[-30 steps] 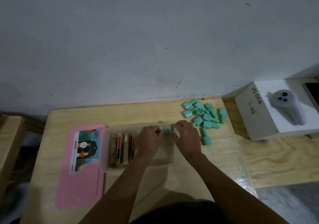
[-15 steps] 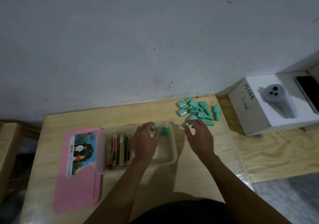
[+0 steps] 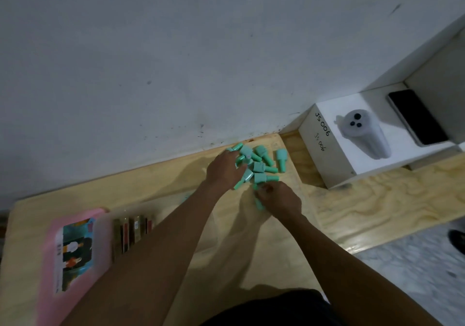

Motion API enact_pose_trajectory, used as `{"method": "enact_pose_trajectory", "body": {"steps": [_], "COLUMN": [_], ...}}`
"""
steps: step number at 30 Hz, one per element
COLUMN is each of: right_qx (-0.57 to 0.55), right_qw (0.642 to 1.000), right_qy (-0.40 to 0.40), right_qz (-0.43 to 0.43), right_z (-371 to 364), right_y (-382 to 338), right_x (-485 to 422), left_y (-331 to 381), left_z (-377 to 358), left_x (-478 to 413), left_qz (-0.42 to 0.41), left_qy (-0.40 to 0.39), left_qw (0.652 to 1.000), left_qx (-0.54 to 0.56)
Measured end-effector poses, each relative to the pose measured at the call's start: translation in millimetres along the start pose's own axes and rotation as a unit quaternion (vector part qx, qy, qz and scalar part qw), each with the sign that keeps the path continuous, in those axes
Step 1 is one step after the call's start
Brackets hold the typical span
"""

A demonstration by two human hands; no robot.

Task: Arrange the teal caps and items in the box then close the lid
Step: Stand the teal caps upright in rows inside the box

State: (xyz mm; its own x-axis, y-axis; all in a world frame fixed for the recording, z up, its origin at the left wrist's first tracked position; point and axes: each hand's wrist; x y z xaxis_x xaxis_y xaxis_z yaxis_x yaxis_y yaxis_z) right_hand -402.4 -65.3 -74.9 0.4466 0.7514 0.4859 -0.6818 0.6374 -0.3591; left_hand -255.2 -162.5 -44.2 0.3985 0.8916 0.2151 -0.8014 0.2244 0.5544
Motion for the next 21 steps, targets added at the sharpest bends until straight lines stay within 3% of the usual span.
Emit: {"method": "enact_pose_trajectory", "body": {"steps": [7, 12, 17, 21], "right_qx": [0.01, 0.026, -0.15, -0.391], "right_qw": [1.0, 0.999, 0.981, 0.908], "right_qy": [-0.01, -0.023, -0.057, -0.136], "right_qz": [0.004, -0.001, 0.106, 0.071], "right_z": [-11, -10, 10, 29], "right_y": [-15, -11, 0, -1], "right_x": [-12, -18, -7, 18], "left_y": [13, 14, 12, 10], "left_z": [-19, -21, -5, 14], "left_x": [-25, -21, 10, 43], "left_qz": [0.053, 0.032, -0.008, -0.019], "left_qy": [0.046, 0.067, 0.111, 0.151], "left_qw": [0.997, 0.997, 0.99, 0.971], "left_qx": [-0.013, -0.005, 0.082, 0.183]}}
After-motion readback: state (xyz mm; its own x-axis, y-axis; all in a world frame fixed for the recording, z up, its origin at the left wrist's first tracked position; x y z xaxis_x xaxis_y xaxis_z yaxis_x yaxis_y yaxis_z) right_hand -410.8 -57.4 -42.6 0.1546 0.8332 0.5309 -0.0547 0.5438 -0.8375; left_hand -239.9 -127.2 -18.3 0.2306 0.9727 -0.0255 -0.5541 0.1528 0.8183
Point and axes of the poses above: each hand's wrist, its own x-axis away from the middle knuckle, its own z-axis out of the back of the hand, y = z × x, and after that the axes turned 7 degrees about -z, right-handed
